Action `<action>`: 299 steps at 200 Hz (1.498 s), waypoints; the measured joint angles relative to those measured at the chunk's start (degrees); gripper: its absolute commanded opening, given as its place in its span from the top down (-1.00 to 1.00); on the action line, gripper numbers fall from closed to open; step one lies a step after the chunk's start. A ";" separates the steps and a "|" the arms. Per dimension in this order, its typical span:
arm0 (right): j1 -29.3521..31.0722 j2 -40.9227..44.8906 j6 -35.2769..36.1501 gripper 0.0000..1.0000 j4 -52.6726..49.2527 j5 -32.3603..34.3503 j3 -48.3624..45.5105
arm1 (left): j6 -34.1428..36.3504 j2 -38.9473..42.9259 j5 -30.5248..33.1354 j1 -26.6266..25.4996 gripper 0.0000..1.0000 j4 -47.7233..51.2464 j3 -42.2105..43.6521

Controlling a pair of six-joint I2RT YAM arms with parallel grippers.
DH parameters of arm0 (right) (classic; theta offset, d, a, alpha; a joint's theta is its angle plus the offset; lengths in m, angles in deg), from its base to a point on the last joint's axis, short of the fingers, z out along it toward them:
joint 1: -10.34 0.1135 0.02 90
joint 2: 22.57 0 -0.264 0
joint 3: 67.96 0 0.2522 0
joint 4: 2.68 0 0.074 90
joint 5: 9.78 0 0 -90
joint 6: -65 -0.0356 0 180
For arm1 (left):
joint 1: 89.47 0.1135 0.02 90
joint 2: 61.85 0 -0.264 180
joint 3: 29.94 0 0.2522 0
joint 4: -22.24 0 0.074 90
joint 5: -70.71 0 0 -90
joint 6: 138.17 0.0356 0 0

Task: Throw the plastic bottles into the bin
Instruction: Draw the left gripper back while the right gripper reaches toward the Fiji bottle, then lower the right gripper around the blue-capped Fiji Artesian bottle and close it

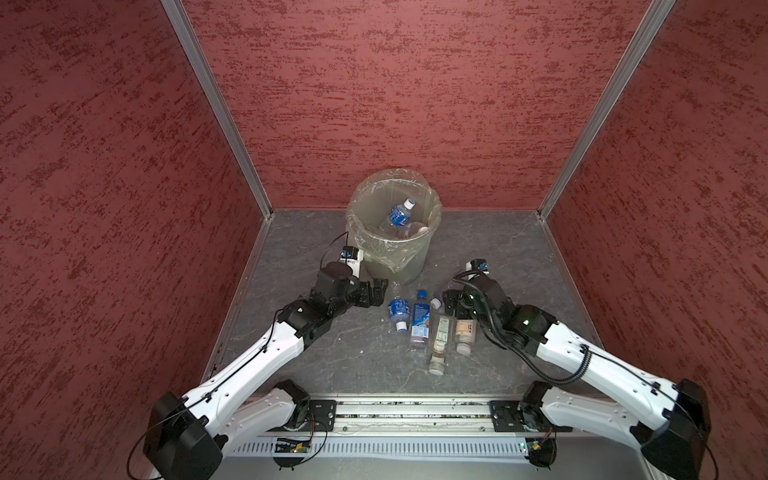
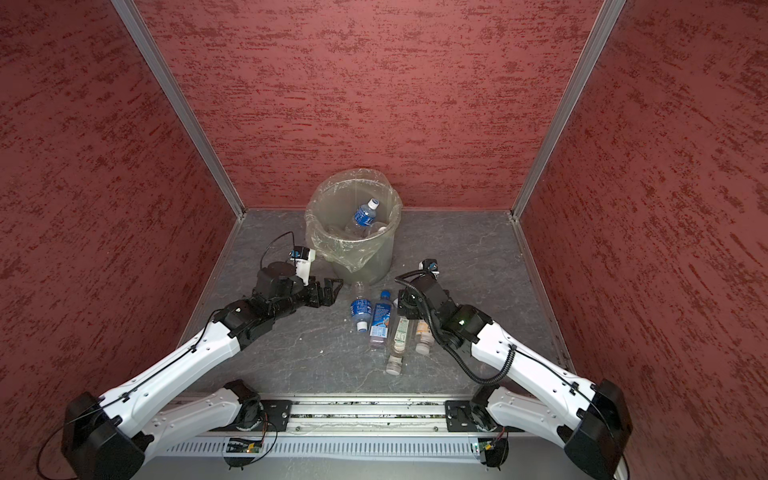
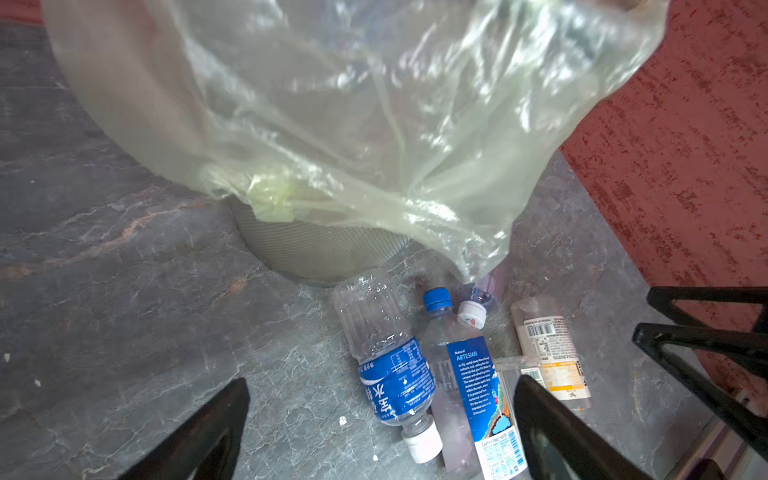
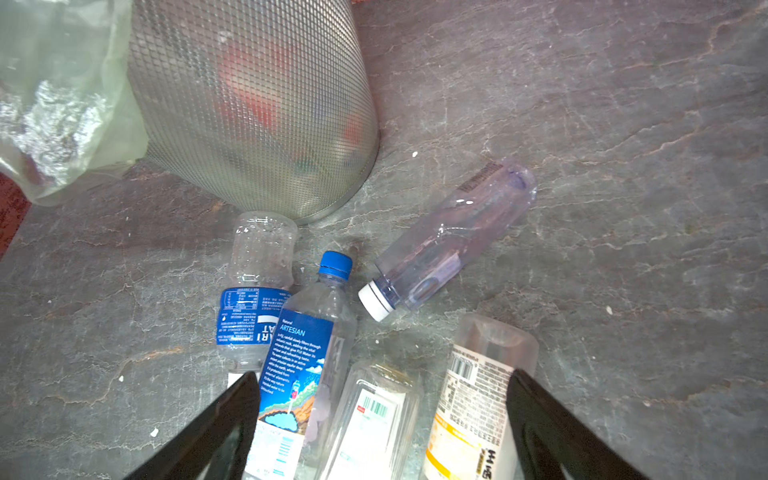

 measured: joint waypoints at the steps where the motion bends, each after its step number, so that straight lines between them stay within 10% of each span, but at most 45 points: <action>1: 0.07 -0.09 0.00 -0.86 -0.04 0.02 0.07 | -0.02 -0.02 0.00 0.00 -0.99 -0.09 0.07; 299: 3.58 -28.59 -2.05 -0.79 -13.90 -9.94 19.80 | -3.17 -8.04 -4.72 5.49 -0.99 -14.64 12.35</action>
